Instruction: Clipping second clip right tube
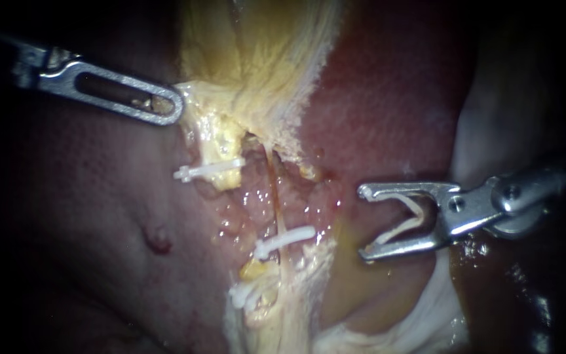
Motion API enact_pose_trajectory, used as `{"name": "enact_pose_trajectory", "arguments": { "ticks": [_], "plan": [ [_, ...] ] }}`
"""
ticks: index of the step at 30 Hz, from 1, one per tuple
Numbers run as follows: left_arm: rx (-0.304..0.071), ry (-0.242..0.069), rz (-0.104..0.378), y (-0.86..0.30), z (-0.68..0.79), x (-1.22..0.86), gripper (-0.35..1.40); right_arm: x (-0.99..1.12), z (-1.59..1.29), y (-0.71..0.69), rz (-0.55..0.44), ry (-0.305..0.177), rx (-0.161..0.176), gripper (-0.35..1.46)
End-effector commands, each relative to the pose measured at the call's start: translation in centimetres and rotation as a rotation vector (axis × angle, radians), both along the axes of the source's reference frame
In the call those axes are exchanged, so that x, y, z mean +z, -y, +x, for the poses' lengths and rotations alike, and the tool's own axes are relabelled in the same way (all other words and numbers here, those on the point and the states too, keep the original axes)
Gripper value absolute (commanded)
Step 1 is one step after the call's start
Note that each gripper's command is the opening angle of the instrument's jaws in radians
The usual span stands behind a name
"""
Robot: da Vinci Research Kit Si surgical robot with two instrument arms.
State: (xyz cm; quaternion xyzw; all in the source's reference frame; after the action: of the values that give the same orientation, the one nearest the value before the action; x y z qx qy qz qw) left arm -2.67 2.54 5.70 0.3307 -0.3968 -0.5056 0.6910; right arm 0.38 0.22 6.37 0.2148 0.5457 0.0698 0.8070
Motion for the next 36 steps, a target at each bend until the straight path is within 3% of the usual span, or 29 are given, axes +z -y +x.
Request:
{"name": "enact_pose_trajectory", "arguments": {
  "ticks": [1, 11, 19, 26, 36],
  "plan": [
    [0.0, 0.0, 0.0, 0.0, 0.0, 0.0, -0.35, 0.01, 0.02, 0.01, 0.026, 0.003, 0.006, 0.5],
    [-0.002, -0.001, -0.002, 0.02, -0.01, 0.02, -0.35, 0.22, 0.37, 0.02, 0.197, 0.031, 0.044, 0.49],
    [-0.005, -0.003, -0.004, 0.04, -0.02, 0.03, -0.35, 0.47, 0.61, 0.1, 0.262, 0.037, 0.034, 0.49],
    [-0.005, -0.004, -0.004, 0.04, -0.02, 0.02, -0.35, 0.58, 0.78, 0.07, 0.293, 0.035, 0.035, 0.49],
    [-0.003, -0.002, -0.003, 0.04, -0.02, 0.03, -0.35, 0.74, 0.99, 0.08, 0.383, -0.003, 0.029, 0.48]
  ]
}}
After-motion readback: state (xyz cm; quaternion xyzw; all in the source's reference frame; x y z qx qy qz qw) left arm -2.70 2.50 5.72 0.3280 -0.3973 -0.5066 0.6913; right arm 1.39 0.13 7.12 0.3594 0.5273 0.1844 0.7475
